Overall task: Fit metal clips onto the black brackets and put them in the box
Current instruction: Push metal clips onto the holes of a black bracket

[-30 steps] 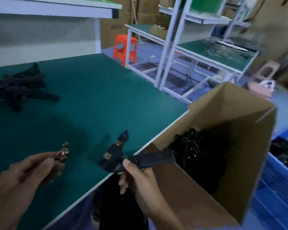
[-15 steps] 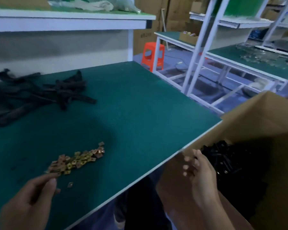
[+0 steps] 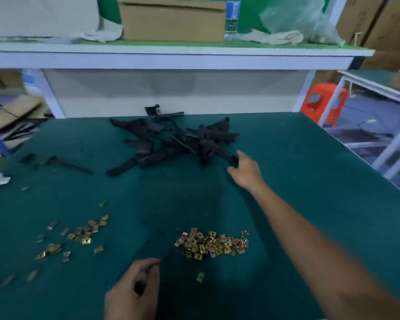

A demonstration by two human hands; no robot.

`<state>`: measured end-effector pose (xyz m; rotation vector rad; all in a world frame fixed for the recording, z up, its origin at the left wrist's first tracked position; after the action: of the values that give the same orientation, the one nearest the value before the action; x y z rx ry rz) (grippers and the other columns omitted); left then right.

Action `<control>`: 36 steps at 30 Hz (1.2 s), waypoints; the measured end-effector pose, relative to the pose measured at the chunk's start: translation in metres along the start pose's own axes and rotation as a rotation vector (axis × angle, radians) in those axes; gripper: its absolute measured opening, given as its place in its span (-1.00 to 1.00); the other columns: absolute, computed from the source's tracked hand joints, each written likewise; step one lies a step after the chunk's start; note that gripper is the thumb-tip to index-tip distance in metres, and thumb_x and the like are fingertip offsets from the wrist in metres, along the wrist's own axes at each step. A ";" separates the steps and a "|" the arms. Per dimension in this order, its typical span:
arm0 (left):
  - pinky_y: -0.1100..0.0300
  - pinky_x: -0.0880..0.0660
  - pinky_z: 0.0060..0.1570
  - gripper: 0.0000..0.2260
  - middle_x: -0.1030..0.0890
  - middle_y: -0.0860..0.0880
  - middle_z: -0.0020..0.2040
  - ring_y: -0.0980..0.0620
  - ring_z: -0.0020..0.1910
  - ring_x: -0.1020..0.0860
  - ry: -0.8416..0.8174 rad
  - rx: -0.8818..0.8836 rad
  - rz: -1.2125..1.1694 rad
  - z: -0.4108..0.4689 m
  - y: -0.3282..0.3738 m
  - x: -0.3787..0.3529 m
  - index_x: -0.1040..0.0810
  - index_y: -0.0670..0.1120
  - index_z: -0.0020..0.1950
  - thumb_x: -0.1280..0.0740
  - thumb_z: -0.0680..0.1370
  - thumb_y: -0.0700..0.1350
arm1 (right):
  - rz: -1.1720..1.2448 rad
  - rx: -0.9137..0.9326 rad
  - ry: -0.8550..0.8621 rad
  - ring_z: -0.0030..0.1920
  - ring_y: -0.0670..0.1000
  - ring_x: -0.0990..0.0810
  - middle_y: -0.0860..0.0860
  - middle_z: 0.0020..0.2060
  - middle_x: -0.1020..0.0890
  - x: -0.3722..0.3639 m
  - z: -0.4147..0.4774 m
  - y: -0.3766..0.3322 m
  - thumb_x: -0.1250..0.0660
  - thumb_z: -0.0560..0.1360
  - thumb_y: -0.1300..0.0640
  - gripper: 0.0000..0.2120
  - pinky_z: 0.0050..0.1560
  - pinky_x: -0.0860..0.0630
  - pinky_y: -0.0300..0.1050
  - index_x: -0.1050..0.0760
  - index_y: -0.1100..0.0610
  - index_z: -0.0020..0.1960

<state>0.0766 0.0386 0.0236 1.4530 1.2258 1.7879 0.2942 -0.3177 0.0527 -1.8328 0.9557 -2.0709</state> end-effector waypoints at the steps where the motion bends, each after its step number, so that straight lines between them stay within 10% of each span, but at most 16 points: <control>1: 0.35 -0.47 -0.17 -0.76 -0.56 0.05 -0.47 0.15 -0.27 -0.58 -0.006 0.014 -0.017 0.000 -0.004 -0.001 -0.66 0.20 -0.27 -0.46 0.49 -0.14 | -0.097 -0.035 -0.003 0.42 0.22 -0.43 0.15 0.44 -0.47 -0.008 0.013 0.004 -0.33 0.61 0.02 -0.44 0.37 -0.38 0.05 -0.29 0.15 0.54; 6: 0.32 -0.47 -0.29 -0.72 -0.56 0.02 -0.46 0.10 -0.38 -0.56 -0.050 -0.059 -0.068 0.004 -0.006 -0.003 -0.62 0.30 -0.17 -0.44 0.52 -0.13 | -0.355 0.075 0.207 0.20 0.30 -0.52 0.25 0.17 -0.58 -0.007 0.008 -0.003 -0.22 0.68 0.03 -0.69 0.16 -0.44 0.11 -0.48 0.26 0.25; 13: 0.36 -0.48 -0.33 -0.70 -0.67 0.07 -0.27 0.15 -0.35 -0.57 -0.104 -0.018 -0.225 0.002 -0.008 -0.001 -0.63 0.32 -0.11 -0.40 0.59 -0.13 | 0.256 0.318 0.228 -0.26 -0.05 -0.50 -0.07 -0.30 -0.55 0.063 -0.127 -0.018 -0.37 0.62 0.01 -0.90 -0.23 -0.39 -0.10 -0.59 0.02 0.06; 19: 0.45 -0.49 -0.03 -0.67 -0.62 0.27 0.20 0.30 0.14 -0.59 -0.410 -0.186 -0.445 -0.021 0.049 -0.019 -0.49 0.27 0.32 -0.36 0.55 0.13 | 0.420 0.412 -0.038 -0.41 -0.23 -0.41 -0.16 -0.42 -0.50 0.105 -0.265 -0.024 -0.41 0.44 -0.14 -0.88 -0.40 -0.29 -0.37 -0.61 -0.11 -0.14; 26: 0.42 -0.46 -0.11 -0.87 -0.69 0.17 -0.15 0.27 -0.16 -0.58 -0.634 -0.250 -0.452 -0.059 0.086 -0.054 -0.70 0.05 0.01 -0.34 0.61 -0.09 | 0.964 0.086 -0.093 -0.29 -0.03 -0.61 0.05 -0.25 -0.66 0.050 -0.303 0.007 -0.55 0.38 -0.11 -0.75 -0.35 -0.54 -0.18 -0.67 -0.01 -0.03; 29: 0.30 -0.40 -0.20 -0.76 -0.58 0.18 -0.26 0.22 -0.27 -0.49 -0.572 -0.299 -0.179 -0.048 0.075 -0.062 -0.64 -0.01 -0.08 -0.27 0.63 0.09 | 1.128 -0.068 -0.116 -0.22 0.00 -0.66 0.12 -0.15 -0.70 0.011 -0.302 0.013 -0.45 0.39 0.05 -0.81 -0.37 -0.57 -0.15 -0.72 0.11 -0.07; 33: 0.28 -0.33 0.06 -0.77 -0.55 0.08 0.10 0.09 0.13 -0.47 -0.434 -0.447 0.433 -0.033 0.052 -0.075 -0.60 0.07 0.27 -0.26 0.66 0.02 | 1.403 -0.219 -0.026 -0.22 -0.06 -0.68 0.04 -0.13 -0.73 -0.010 -0.289 0.021 -0.43 0.40 0.08 -0.88 -0.38 -0.58 -0.21 -0.73 0.08 -0.18; 36: 0.30 -0.32 0.01 -0.79 -0.51 0.06 0.08 0.06 0.12 -0.45 -0.431 -0.505 0.426 -0.036 0.048 -0.082 -0.61 0.01 0.24 -0.27 0.66 0.00 | 1.504 -0.278 -0.019 -0.17 -0.06 -0.70 0.05 -0.06 -0.72 -0.025 -0.283 0.022 -0.44 0.39 0.05 -0.84 -0.35 -0.59 -0.22 -0.73 0.08 -0.11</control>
<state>0.0722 -0.0629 0.0266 1.7345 0.2326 1.7333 0.0256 -0.2292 0.0163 -0.6044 1.8185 -0.9471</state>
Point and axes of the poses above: each hand's wrist, its own z-axis towards the middle knuckle, its own x-axis out of the back of the hand, y = z × x, the point moved 10 cm from there along z, towards the middle knuckle
